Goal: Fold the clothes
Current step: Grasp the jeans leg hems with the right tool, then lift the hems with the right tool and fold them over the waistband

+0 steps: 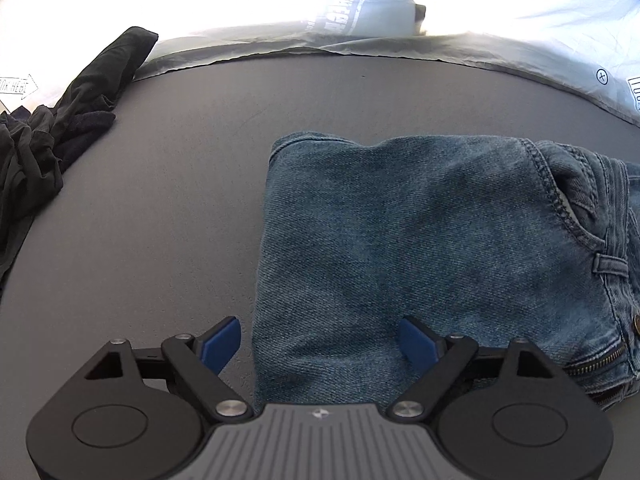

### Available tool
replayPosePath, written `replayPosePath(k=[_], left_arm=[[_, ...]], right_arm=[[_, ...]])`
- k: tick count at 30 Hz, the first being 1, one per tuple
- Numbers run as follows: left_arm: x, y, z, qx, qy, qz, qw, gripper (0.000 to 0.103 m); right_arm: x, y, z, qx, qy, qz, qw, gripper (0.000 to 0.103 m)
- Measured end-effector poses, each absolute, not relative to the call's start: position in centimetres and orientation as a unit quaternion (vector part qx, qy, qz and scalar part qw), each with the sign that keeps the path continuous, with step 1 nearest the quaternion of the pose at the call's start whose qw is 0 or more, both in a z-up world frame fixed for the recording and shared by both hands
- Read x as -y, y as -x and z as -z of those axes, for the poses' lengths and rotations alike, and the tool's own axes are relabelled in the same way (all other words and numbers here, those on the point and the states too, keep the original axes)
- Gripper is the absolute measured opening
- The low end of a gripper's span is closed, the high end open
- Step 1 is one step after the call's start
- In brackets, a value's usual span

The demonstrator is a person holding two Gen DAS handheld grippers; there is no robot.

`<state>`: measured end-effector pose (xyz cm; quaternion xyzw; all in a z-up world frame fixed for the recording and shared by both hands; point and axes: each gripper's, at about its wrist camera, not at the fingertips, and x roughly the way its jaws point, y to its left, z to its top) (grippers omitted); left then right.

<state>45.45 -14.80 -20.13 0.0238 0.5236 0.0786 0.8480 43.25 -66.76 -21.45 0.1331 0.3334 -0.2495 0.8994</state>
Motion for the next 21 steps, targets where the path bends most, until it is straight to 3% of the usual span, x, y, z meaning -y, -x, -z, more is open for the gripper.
replayPosePath(k=[2, 5, 10, 12, 14, 21], left_arm=[[14.9, -45.7, 20.2, -0.527, -0.029, -0.08, 0.845, 0.087], [15.1, -46.0, 20.2, -0.531, -0.038, -0.082, 0.843, 0.089], [15.5, -46.1, 20.5, -0.531, -0.046, -0.091, 0.841, 0.09], [15.6, -46.1, 20.5, -0.531, -0.049, -0.091, 0.841, 0.09], [15.5, -46.1, 20.5, -0.531, -0.049, -0.093, 0.841, 0.09], [15.6, -46.2, 20.5, -0.532, -0.053, -0.099, 0.839, 0.093]], right_arm=[[66.4, -42.4, 20.7, -0.305, -0.132, 0.252, 0.909, 0.015], [65.1, -39.9, 18.0, -0.252, -0.087, 0.266, 0.926, 0.015], [66.4, -39.4, 20.9, -0.321, -0.105, 0.276, 0.9, 0.017], [66.9, -38.5, 20.8, -0.306, -0.135, 0.283, 0.899, 0.023], [67.1, -37.9, 20.5, -0.294, -0.142, 0.291, 0.899, 0.045], [69.6, -38.9, 21.1, -0.293, -0.204, 0.246, 0.901, 0.051]])
